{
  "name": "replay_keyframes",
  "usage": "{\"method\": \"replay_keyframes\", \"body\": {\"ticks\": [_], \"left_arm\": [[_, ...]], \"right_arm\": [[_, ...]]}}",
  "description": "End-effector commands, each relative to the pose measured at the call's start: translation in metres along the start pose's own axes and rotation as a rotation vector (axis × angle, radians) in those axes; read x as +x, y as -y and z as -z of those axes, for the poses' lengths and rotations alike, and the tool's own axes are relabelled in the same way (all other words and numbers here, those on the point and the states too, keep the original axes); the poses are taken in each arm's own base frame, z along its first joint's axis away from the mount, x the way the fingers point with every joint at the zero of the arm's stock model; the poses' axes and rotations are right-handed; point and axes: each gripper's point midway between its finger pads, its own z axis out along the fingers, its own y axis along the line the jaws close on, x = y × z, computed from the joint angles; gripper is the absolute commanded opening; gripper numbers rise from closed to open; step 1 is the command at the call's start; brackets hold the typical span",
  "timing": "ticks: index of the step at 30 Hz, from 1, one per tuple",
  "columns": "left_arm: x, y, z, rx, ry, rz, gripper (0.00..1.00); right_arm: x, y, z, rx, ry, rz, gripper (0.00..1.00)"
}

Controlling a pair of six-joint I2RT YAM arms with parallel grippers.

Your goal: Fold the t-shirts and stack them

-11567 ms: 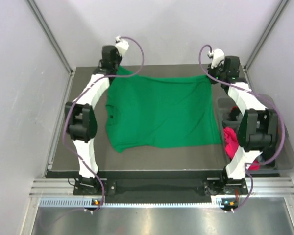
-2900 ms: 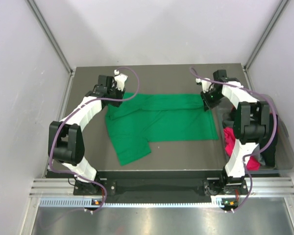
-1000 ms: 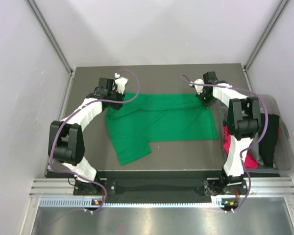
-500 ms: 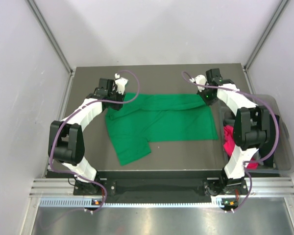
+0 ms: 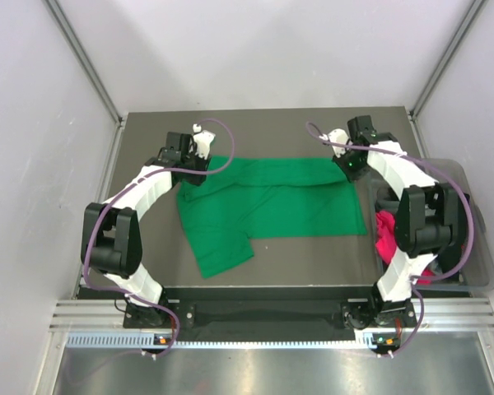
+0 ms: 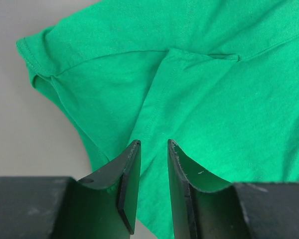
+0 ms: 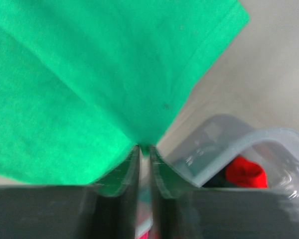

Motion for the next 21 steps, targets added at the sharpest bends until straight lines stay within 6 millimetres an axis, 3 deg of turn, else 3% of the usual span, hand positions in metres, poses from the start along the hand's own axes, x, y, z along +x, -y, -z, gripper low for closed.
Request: {"method": "replay_keyframes", "body": {"ticks": [1,2,5,8,11,15,16,17,18,19,21], "left_arm": [[-0.022,-0.004,0.009,-0.026,0.079,-0.01,0.33],[-0.021,-0.006,0.01,-0.033,0.076,-0.011,0.33],[-0.024,-0.008,0.013,-0.048,0.082,-0.02,0.33],[-0.027,-0.01,0.013,-0.056,0.088,-0.025,0.33],[-0.034,-0.015,0.01,-0.075,0.099,-0.035,0.34],[-0.046,-0.025,0.003,-0.098,0.095,-0.077,0.4],[-0.035,-0.02,-0.007,-0.061,0.042,-0.081,0.41],[-0.046,-0.021,-0.006,-0.051,0.055,-0.092,0.43],[-0.041,-0.018,-0.016,-0.022,0.025,-0.109,0.44],[-0.051,-0.015,-0.018,0.005,0.04,-0.117,0.44],[-0.049,-0.011,-0.026,0.046,0.019,-0.142,0.45]], "right_arm": [[-0.008,-0.003,0.029,0.013,0.05,0.028,0.17],[-0.013,-0.001,0.036,0.02,0.067,0.029,0.22],[-0.031,-0.002,0.069,0.011,0.153,0.019,0.26],[-0.05,-0.008,0.079,-0.022,0.219,0.015,0.29],[-0.06,-0.015,0.064,-0.044,0.221,0.031,0.29],[-0.067,-0.022,0.021,-0.101,0.2,0.021,0.27],[-0.069,-0.024,0.014,-0.114,0.204,0.022,0.27],[-0.073,-0.023,0.002,-0.123,0.2,0.021,0.27],[-0.075,-0.023,-0.004,-0.129,0.201,0.021,0.27],[-0.078,-0.024,-0.009,-0.142,0.206,0.02,0.27],[-0.088,-0.021,-0.024,-0.149,0.212,0.022,0.27]]}}
